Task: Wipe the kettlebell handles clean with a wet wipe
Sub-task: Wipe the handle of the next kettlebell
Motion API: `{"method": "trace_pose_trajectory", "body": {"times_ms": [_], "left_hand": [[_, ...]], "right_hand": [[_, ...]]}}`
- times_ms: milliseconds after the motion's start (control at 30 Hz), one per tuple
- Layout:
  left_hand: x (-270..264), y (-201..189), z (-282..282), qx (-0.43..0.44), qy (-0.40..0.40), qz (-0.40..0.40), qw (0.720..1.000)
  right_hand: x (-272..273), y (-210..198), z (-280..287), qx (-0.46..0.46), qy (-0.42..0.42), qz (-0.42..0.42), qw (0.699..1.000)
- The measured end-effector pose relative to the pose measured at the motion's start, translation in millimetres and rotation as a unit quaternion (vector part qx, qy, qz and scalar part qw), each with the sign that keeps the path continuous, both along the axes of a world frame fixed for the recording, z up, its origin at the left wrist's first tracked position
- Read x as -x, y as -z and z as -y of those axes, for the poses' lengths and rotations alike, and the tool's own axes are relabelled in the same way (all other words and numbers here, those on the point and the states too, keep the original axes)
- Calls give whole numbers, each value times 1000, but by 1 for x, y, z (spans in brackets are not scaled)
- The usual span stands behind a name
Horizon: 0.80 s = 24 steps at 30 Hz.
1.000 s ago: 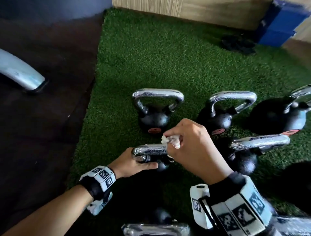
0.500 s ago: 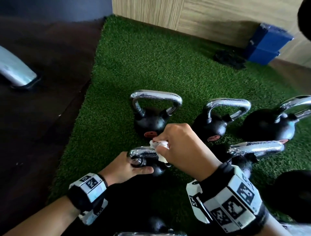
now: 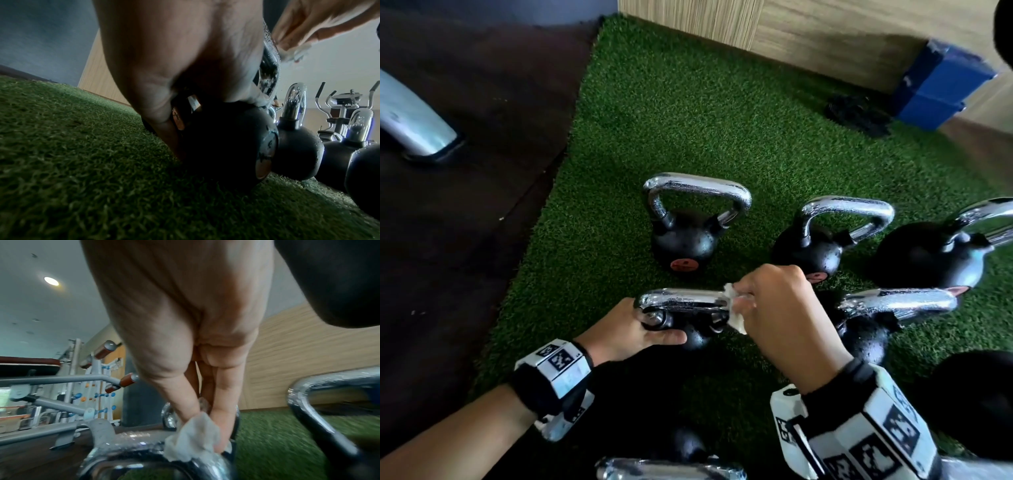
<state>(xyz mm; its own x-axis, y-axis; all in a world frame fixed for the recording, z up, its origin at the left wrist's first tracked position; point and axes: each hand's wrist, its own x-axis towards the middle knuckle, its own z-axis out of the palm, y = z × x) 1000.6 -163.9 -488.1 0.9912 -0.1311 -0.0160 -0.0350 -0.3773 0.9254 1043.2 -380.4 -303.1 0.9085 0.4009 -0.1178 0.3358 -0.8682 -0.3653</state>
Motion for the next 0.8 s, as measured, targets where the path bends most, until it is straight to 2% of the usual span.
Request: {"method": "trace_pose_trajectory", "body": {"times_ms": [100,267,333,433,667,733,800], "left_hand": [[2,-1,0,12,-15,-9,1000],[2,-2,1,-9,-20,-12,1000],[3,-2,2,-16,-24,-21,999],[4,-3,2,-4,-29,-10,1000],[3,0,1,-13,1,37,999],[2,-3,0,-20,3,9,1000],[0,-10,-6,-45,25,-64,997]], "right_hand": [[1,8,13,-5,37,-35,999],[-9,18,14,-30,48,-21,998],[-13,25,15,-36,53,-41,997],[-15,42,17,-35,64,-87,994],[-18,75,18,-98,104,-118,983],[-18,82,18,-103,107,-135,980],[-23,85,19,-99,103,-134,981]]}}
